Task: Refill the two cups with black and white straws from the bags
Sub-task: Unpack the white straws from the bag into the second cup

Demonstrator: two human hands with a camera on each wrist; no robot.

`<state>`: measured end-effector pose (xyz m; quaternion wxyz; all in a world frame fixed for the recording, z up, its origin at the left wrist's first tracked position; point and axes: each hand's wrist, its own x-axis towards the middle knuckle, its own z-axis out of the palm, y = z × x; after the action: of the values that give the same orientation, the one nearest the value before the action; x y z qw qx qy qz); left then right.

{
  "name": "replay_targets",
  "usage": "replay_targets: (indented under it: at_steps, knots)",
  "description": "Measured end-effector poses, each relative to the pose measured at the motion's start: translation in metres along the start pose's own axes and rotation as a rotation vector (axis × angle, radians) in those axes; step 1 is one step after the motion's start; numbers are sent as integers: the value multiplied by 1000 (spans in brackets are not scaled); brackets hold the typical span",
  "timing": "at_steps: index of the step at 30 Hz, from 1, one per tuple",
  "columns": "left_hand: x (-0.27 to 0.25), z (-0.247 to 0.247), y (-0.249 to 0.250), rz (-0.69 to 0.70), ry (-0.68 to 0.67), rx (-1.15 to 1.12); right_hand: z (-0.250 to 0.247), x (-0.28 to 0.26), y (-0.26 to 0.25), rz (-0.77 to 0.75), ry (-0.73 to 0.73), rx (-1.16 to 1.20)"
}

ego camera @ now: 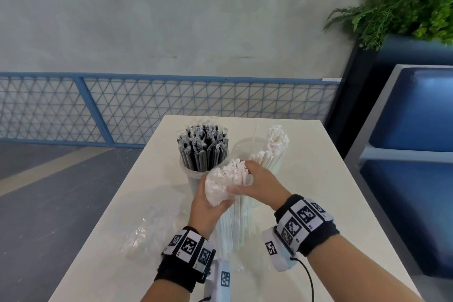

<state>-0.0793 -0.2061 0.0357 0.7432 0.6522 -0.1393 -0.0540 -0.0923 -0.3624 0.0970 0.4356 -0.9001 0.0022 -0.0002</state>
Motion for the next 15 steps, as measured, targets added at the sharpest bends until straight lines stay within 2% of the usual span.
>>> replay_targets:
  at_steps: [4, 8, 15]
  knots:
    - [1, 0, -1, -25, 32, -5, 10, 1, 7, -7, 25, 171]
    - [4, 2, -3, -37, 54, 15, 25, -2, 15, -18, 129, 365]
    - [9, 1, -2, -53, 50, 28, 21, -5, 7, -63, 283, 446]
